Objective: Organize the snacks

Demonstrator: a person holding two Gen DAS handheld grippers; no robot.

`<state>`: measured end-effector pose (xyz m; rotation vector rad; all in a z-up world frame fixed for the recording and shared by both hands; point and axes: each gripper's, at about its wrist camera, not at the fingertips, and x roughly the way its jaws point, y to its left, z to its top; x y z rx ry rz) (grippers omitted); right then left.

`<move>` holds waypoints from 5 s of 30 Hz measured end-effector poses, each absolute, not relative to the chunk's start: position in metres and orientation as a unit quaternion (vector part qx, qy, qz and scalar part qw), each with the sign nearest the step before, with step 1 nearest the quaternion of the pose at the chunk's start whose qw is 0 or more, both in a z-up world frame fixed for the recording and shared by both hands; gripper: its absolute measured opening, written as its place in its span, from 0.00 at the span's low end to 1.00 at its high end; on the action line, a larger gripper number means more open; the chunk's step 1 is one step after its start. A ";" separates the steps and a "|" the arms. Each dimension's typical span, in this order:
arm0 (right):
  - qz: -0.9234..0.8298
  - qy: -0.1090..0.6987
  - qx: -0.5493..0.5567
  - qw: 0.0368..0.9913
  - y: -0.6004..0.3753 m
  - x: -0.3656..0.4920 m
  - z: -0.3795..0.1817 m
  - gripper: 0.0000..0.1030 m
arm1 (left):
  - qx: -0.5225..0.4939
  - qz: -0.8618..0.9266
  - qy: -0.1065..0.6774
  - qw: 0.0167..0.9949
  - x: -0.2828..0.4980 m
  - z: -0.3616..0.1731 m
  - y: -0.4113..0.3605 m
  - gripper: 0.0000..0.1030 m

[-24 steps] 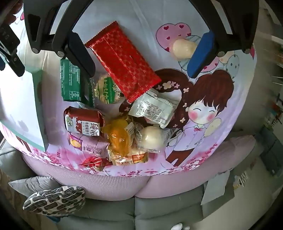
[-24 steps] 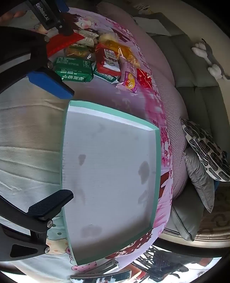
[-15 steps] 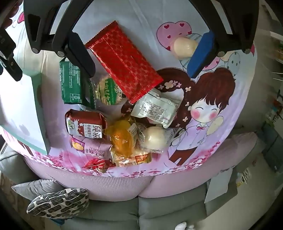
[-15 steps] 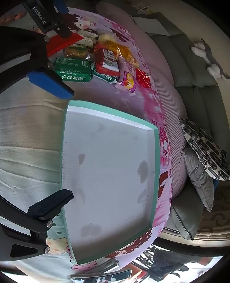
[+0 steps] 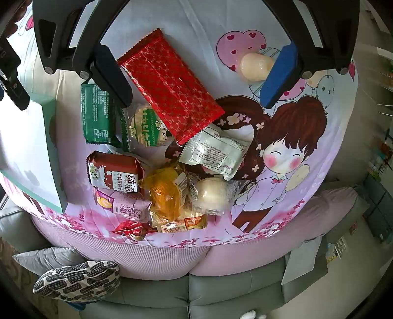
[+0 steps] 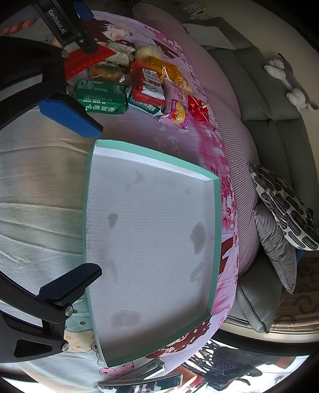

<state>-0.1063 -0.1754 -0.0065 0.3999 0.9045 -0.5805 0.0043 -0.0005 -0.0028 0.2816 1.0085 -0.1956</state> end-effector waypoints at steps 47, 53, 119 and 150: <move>-0.277 0.429 0.188 0.839 -0.175 -0.106 -0.007 1.00 | 0.137 -0.088 0.482 0.861 0.002 -0.008 0.002 1.00; -0.276 0.429 0.188 0.839 -0.175 -0.106 -0.007 1.00 | 0.138 -0.088 0.483 0.860 0.001 -0.009 0.002 1.00; 0.048 0.518 0.024 0.854 -0.007 -0.011 -0.051 0.62 | 0.009 -0.064 0.608 0.791 0.021 -0.067 0.092 0.59; 0.050 0.465 0.079 0.880 -0.023 -0.015 -0.014 0.45 | -0.039 -0.041 0.575 0.816 0.038 -0.020 0.130 0.47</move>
